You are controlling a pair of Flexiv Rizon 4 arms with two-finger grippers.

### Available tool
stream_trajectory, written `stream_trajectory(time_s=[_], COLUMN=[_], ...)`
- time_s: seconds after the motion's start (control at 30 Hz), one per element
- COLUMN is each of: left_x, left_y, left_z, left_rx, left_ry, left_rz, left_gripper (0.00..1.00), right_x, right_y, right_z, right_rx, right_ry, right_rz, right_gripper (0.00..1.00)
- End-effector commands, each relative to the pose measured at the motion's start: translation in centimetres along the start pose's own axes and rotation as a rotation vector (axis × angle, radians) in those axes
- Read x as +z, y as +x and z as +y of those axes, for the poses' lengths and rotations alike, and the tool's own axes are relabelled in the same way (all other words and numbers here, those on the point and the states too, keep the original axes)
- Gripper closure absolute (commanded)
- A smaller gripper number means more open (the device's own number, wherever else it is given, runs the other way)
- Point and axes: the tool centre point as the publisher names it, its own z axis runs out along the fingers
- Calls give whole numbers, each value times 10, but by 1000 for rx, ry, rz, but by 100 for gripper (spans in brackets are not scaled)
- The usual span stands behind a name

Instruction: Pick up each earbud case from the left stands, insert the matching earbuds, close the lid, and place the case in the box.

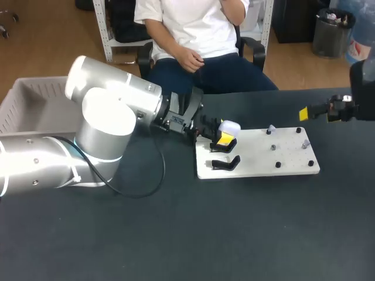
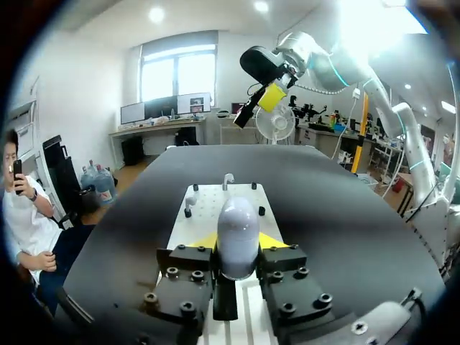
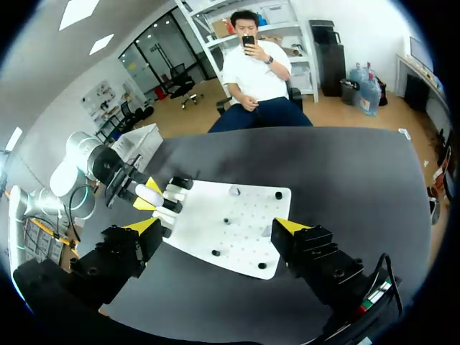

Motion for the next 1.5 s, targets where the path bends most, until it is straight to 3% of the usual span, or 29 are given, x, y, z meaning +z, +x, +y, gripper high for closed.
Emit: stream_trajectory(time_s=[0.03, 0.23, 0.33, 0.53, 1.5], left_x=[4, 7, 10, 18, 26], left_y=[-7, -27, -36, -44, -54], left_z=[3, 3, 2, 7, -5], left_rx=[-7, 18, 37, 45, 81], left_ry=[-26, -43, -43, -49, -5], left_rz=[-4, -6, -10, -12, -45], left_gripper=[100, 100, 100, 100, 100], right_x=[20, 29, 35, 48, 75], right_y=[7, 10, 9, 9, 2], right_z=[8, 24, 33, 46, 54], right_rx=[6, -31, -107, -142, -119], right_ry=[-66, -75, -25, -65, -100], right_rz=[4, 52, 118, 159, 187], right_gripper=[0, 0, 0, 0, 0])
